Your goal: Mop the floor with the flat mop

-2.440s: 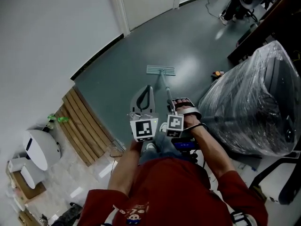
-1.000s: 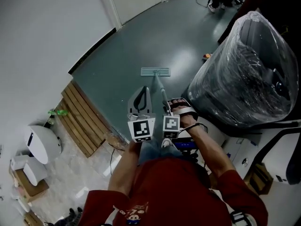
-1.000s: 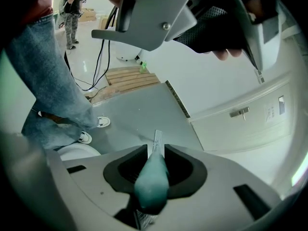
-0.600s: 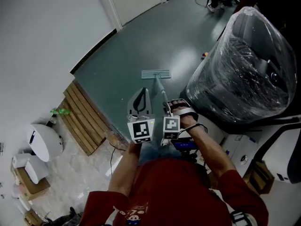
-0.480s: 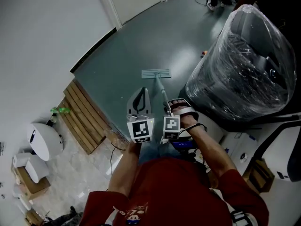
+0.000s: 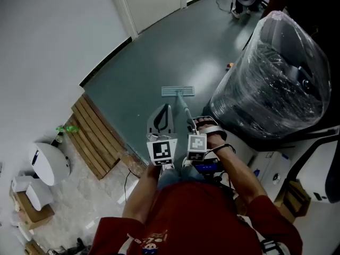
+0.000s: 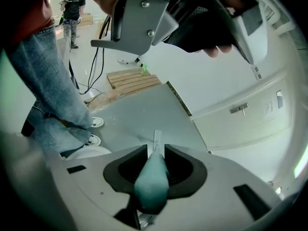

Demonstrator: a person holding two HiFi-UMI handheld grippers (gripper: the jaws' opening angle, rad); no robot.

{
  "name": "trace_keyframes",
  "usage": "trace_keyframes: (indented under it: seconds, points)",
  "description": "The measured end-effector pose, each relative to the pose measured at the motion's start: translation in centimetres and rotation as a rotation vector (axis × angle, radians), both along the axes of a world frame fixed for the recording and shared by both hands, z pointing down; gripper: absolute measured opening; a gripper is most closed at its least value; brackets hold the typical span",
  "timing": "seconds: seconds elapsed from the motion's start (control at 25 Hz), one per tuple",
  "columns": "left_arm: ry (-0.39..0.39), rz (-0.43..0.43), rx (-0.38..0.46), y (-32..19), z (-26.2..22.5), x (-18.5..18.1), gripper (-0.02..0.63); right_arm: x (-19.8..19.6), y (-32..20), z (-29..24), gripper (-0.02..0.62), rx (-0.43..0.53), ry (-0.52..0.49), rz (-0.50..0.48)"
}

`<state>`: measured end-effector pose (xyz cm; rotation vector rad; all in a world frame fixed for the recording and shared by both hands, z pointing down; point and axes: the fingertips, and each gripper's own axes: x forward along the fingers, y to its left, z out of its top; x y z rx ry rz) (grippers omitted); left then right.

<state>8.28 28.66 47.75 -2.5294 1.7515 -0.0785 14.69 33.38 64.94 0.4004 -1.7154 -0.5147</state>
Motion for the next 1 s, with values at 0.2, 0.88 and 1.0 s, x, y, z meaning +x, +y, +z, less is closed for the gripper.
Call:
trace_keyframes:
  seconds: [0.2,0.88,1.0]
  points:
    - [0.007,-0.021,-0.004,-0.2,-0.3,-2.1,0.015,-1.4,-0.4,-1.0,0.117,-0.021,-0.017,0.015]
    - [0.017,-0.033,-0.009,-1.7,-0.1,-4.3,0.015,-3.5,-2.5,-1.9,0.117,-0.034,-0.023,0.026]
    - [0.013,-0.03,-0.008,-2.2,-0.1,-4.3,0.015,-3.7,-3.0,-2.0,0.117,-0.031,-0.024,0.024]
